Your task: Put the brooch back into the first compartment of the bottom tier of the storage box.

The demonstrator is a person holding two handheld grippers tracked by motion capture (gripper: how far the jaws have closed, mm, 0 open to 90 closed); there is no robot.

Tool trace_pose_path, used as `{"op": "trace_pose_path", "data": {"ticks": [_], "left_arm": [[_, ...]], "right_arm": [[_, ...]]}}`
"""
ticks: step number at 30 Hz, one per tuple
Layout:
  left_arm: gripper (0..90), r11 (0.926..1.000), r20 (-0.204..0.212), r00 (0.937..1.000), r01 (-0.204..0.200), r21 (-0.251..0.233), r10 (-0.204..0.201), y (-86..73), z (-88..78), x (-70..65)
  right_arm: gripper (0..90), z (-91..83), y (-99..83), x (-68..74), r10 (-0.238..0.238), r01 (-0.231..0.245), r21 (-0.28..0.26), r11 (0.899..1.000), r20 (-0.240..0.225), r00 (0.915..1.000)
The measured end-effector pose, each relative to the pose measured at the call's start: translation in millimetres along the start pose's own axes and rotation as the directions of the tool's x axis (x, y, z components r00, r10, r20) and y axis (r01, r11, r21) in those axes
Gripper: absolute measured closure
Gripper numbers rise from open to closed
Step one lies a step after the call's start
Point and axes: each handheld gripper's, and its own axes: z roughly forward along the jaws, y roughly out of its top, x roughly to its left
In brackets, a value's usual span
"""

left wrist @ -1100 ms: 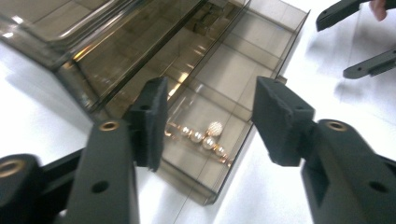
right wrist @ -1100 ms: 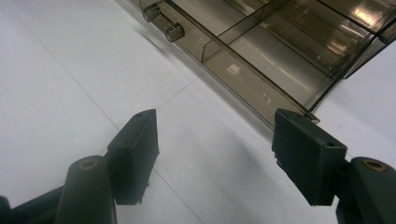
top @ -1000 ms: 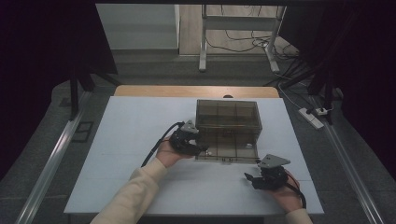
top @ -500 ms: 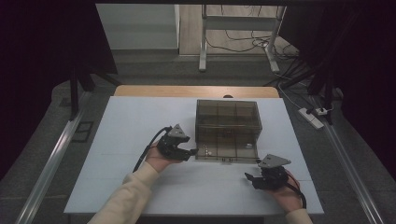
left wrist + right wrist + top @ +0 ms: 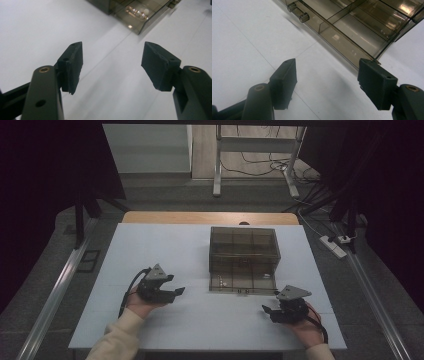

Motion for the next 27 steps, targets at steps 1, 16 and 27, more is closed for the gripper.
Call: {"op": "trace_pose_path", "data": {"ticks": [1,16,27], "left_arm": [[34.0,1.0,-0.004,1.0,0.005,-0.003,-0.005,-3.3,-3.3,0.7],[31.7,0.9992,-0.042,0.9983,0.041,0.003,-0.041,-39.3,-28.5,4.1],[30.3,0.9986,-0.047,0.9976,0.051,0.01,-0.051,-47.2,-31.1,4.6]], "right_arm": [[31.3,0.2,0.2,0.1,-0.002,0.002,0.0,1.0,-0.001,1.0],[31.3,1.2,0.6,0.8,0.0,0.0,0.0,1.0,0.0,1.0],[31.3,-0.7,1.7,1.9,0.0,0.0,-0.014,1.0,-0.007,1.0]]}}
